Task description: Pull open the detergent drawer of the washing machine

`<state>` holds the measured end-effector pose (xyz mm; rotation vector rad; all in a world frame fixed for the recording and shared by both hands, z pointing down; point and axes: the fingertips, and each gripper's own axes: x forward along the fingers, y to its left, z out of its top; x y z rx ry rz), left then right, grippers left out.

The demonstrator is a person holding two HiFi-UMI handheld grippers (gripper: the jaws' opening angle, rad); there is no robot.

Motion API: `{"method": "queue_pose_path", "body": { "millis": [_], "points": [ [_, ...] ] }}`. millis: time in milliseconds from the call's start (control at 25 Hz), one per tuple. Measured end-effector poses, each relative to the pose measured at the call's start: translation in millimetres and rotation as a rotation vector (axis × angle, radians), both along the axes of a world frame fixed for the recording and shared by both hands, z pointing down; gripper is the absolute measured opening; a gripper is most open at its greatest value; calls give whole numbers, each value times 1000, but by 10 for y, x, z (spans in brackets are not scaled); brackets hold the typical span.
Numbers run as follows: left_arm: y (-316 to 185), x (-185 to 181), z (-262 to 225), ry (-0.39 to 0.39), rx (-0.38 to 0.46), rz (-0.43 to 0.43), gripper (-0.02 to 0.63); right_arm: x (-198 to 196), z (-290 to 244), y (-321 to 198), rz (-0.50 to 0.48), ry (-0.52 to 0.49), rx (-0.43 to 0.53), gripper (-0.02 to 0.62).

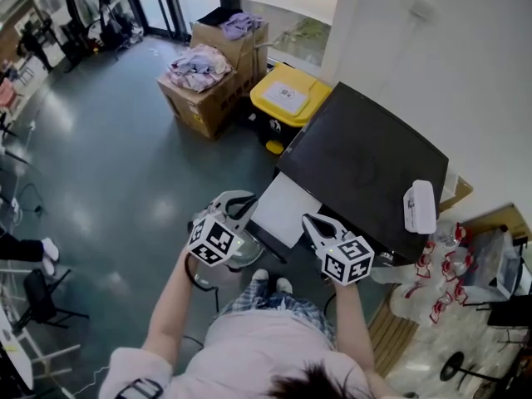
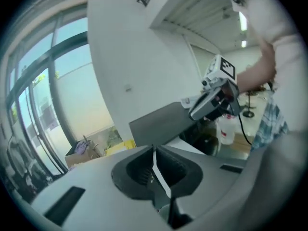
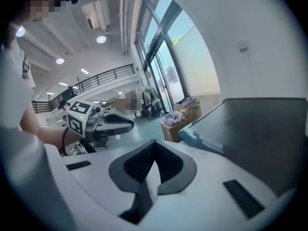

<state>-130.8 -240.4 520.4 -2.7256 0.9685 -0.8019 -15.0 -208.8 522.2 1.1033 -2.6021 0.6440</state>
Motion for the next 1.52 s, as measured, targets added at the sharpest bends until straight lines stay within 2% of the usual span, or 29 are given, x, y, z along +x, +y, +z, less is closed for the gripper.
{"method": "queue_pose_path", "body": {
  "millis": [80, 160, 400, 600, 880, 1520],
  "points": [
    [-107, -23, -218, 130, 13, -81, 40, 208, -219, -110, 81, -30, 84, 18],
    [-191, -61, -406, 225, 39, -151, 37, 418, -410, -184, 163, -49, 162, 18],
    [-346, -143, -816, 399, 115, -297, 26, 1015, -825, -250, 383, -66, 353, 17],
    [-366, -181, -930, 516, 104, -349, 26, 1299, -970, -208, 473, -54, 434, 17],
    [-382, -179, -929, 540, 95, -400, 26, 1519, -938, -192, 531, -33, 440, 15],
    [-439, -92, -891, 532, 91, -406, 26, 1593, -874, -279, 515, 10, 432, 14]
  ]
}}
